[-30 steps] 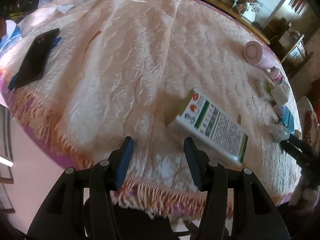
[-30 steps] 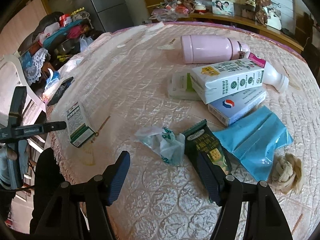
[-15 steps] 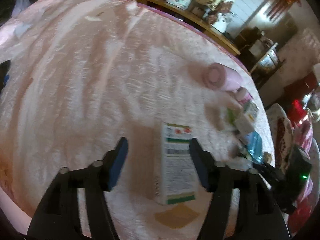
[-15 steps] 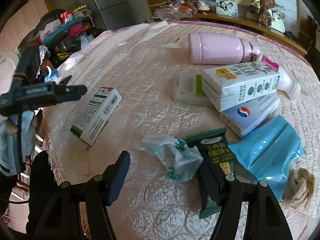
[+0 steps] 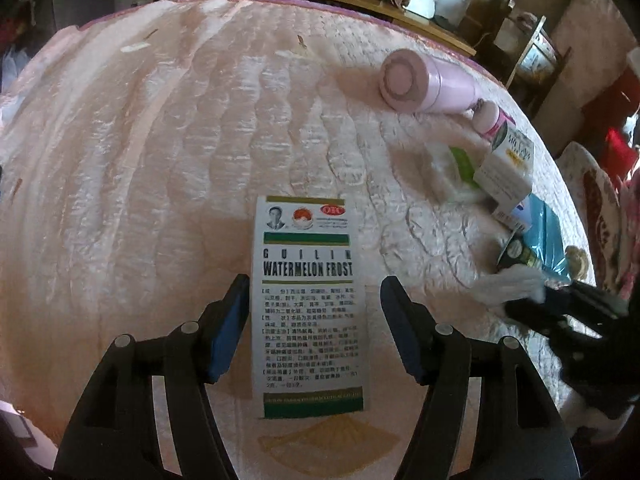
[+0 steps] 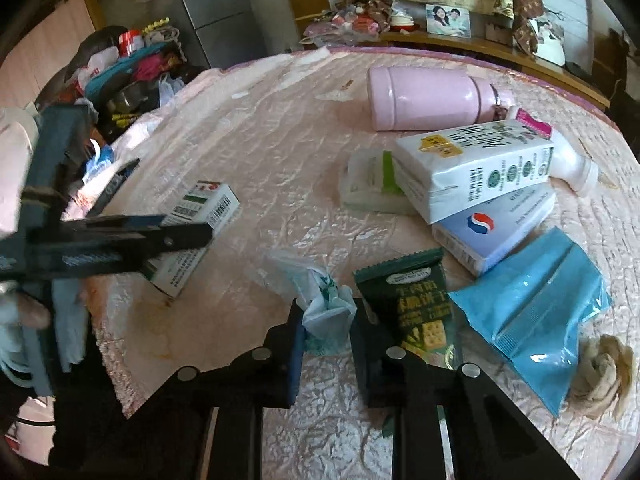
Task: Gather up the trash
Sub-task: 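Grasp the Watermelon Frost box with the left gripper while the right gripper grasps a clear plastic bag, then carry the box and plastic bag over the white bucket with both grippers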
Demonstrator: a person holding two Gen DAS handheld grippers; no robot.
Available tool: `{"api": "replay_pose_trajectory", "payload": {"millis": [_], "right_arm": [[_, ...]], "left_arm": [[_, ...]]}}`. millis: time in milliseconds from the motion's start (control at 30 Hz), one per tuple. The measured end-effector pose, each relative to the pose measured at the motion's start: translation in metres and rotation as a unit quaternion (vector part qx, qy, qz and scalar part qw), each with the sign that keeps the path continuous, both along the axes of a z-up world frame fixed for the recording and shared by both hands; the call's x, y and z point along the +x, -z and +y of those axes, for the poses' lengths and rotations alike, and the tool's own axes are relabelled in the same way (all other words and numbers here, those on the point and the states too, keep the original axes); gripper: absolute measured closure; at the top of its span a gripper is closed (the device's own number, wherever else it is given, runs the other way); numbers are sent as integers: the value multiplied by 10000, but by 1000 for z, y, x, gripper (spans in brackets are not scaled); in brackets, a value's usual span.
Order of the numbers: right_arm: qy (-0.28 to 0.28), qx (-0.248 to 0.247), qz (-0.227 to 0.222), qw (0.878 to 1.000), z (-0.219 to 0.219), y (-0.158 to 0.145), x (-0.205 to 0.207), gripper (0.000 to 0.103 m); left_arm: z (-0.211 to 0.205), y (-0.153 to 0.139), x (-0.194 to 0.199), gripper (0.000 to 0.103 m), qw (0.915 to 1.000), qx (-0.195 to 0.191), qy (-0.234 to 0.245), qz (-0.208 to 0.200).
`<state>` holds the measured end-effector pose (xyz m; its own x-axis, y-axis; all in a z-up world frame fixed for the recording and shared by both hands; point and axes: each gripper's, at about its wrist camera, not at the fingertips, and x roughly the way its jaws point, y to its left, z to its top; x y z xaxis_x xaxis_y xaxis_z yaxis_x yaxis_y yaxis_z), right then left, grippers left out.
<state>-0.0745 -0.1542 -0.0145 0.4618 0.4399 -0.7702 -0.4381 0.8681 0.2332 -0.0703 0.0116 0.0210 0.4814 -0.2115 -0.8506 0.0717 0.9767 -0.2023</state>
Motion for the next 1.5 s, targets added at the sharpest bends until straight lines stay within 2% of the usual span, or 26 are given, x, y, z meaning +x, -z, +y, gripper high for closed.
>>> {"api": "replay_pose_trajectory", "payload": {"millis": [33,133,333,633,867,1067,1267,1500], "right_arm": [[18,65,-12,10000,-3,-3,-3,83],[81,223,-85,9997,-14,-16,-14,83],[324,378,-266,9984,-49,-41,-34,83],[1077,222,-454,9929,-127,-65,-61,83],[1672,93,-495,9846,-194,-71,-86,83],[2275,60,-467,9726,-257,-70,-108,83],[2846,48,-398,9578,-313,-66,-135,83],[3486,39,-171,9371,-376,-45,-155,83]], "left_arm": [[-2,0,0,53,10000,20,57,5],[-2,-4,-4,53,9998,-165,94,13],[-25,-32,-17,53,9988,-276,308,-270],[-113,-65,-28,53,9921,-313,1104,-504],[-199,-81,-35,53,9810,-244,1815,-640],[-266,-88,-40,53,9697,-179,2325,-724],[-327,-83,-48,53,9590,-184,2757,-623],[-388,-77,-55,53,9480,-273,3125,-528]]}}
